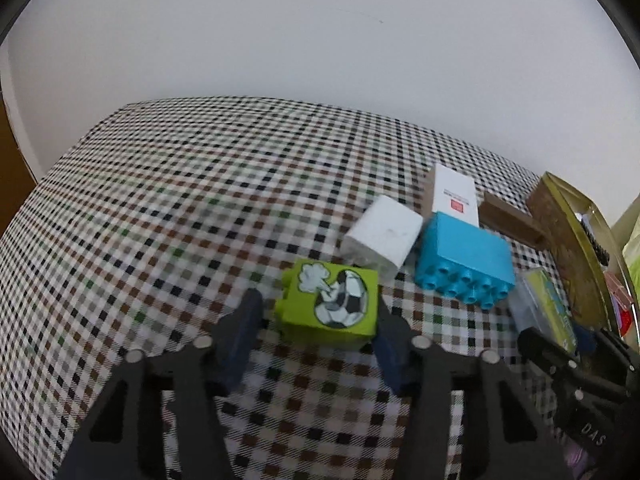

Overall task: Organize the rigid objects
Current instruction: 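Grasp the green soccer-print brick with the left gripper while the right grasps the floss case, then carry the green brick and floss case over the gold tray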

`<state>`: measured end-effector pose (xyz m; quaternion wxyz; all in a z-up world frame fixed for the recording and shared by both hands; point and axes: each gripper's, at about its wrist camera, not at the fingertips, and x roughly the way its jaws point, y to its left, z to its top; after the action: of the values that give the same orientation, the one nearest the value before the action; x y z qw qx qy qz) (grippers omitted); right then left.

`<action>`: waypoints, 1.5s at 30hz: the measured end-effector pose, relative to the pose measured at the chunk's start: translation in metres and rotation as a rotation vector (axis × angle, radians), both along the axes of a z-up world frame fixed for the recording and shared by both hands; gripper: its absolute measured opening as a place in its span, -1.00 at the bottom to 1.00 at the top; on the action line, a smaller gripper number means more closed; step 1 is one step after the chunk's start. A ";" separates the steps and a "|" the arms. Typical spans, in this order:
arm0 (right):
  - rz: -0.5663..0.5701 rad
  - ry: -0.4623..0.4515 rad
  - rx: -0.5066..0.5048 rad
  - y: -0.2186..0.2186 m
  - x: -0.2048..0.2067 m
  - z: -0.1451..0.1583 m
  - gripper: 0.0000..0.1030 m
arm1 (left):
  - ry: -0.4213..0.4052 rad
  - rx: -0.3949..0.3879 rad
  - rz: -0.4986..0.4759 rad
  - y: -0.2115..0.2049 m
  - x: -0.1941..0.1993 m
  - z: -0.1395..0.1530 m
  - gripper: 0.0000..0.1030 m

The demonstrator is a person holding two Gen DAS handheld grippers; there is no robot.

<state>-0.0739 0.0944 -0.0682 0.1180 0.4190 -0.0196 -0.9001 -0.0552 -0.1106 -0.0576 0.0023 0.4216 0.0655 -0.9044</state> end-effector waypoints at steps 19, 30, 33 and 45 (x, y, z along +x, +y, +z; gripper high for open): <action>-0.028 0.127 -0.097 0.012 0.014 0.022 0.09 | 0.200 0.038 -0.021 0.024 0.034 0.024 -0.17; -0.030 0.296 -0.173 0.027 0.037 0.053 0.09 | 0.255 0.035 0.010 0.028 0.033 0.031 -0.17; -0.023 0.316 -0.179 0.032 0.043 0.056 0.09 | 0.260 0.037 0.001 0.037 0.036 0.034 -0.17; -0.090 0.403 -0.177 0.087 0.059 0.069 0.09 | 0.291 0.045 -0.097 0.104 0.029 0.043 -0.17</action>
<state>-0.0151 0.1814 0.0003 0.1155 0.2172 -0.0932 -0.9648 -0.0262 -0.0064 -0.0145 -0.0605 0.2886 0.0649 -0.9533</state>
